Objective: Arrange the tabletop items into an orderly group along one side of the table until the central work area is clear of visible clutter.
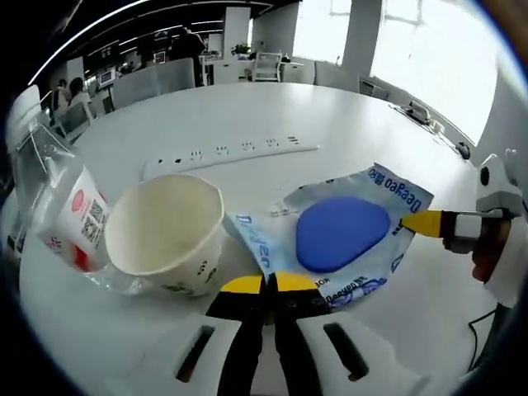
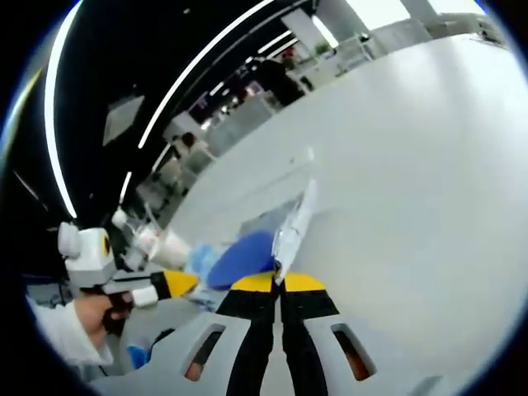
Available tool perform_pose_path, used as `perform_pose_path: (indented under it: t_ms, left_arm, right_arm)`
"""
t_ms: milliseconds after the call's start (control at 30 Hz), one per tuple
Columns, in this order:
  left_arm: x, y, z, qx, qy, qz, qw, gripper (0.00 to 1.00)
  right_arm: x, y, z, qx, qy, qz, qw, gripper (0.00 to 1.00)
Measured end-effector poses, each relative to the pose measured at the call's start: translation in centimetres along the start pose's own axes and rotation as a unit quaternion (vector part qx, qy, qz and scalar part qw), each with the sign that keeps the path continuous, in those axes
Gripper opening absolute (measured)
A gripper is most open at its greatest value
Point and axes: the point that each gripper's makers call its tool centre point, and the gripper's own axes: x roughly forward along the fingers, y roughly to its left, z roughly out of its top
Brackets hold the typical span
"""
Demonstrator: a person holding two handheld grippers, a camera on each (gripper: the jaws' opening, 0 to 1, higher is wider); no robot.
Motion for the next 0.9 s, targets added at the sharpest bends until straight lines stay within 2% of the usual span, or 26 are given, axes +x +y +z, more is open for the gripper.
perform_pose_path:
  t_ms: [100, 367, 433, 533, 600, 733, 767, 833, 867, 900]
  left_arm:
    - [0.3, 0.1, -0.1, 0.015, 0.001, 0.007, 0.9999, 0.0]
    - [0.6, 0.6, -0.7, 0.017, 0.009, 0.021, 0.9996, 0.0]
    - [0.7, 0.6, -0.7, 0.026, 0.01, 0.025, 0.9993, 0.0]
    - [0.8, 1.0, -0.7, 0.014, 0.01, 0.029, 0.9994, 0.0]
    - [0.8, 1.3, -0.7, -0.001, 0.009, 0.03, 0.9995, 0.0]
    - [0.6, 1.7, -0.8, -0.003, 0.01, 0.043, 0.999, 0.0]
    - [0.7, 1.7, -0.9, -0.01, 0.01, 0.041, 0.9991, 0.0]
    - [0.7, 1.7, -0.9, -0.012, 0.01, 0.04, 0.9991, 0.0]
    - [0.7, 1.7, -0.9, -0.01, 0.01, 0.04, 0.9991, 0.0]
    - [0.7, 1.7, -1.0, -0.008, 0.009, 0.04, 0.9991, 0.0]
  right_arm:
    - [0.3, -0.3, -0.4, 0.001, 0.011, 0.004, 0.9999, 0.0]
    - [0.4, -0.1, -0.6, 0.011, 0.021, 0.015, 0.9996, 0.0]
    - [0.2, -0.1, -0.5, 0.021, 0.018, 0.019, 0.9994, 0.02]
    - [-0.4, -0.2, -0.7, 0.019, 0.017, 0.017, 0.9995, 0.05]
    - [-1.1, -0.2, -0.8, 0.012, 0.016, 0.018, 0.9996, 0.05]
    - [-2.6, -1.3, -0.1, 0.001, -0.002, -0.005, 1.0, 0.0]
    - [-3.2, -1.7, 0.3, -0.01, -0.008, -0.02, 0.9997, 0.0]
    - [-4.1, -1.3, 1.2, -0.102, -0.006, -0.029, 0.9943, 0.0]
    - [-4.2, -0.5, 1.6, -0.135, -0.009, -0.022, 0.9906, 0.0]
    - [-4.0, 1.1, 1.7, -0.162, -0.004, 0.003, 0.9867, 0.0]
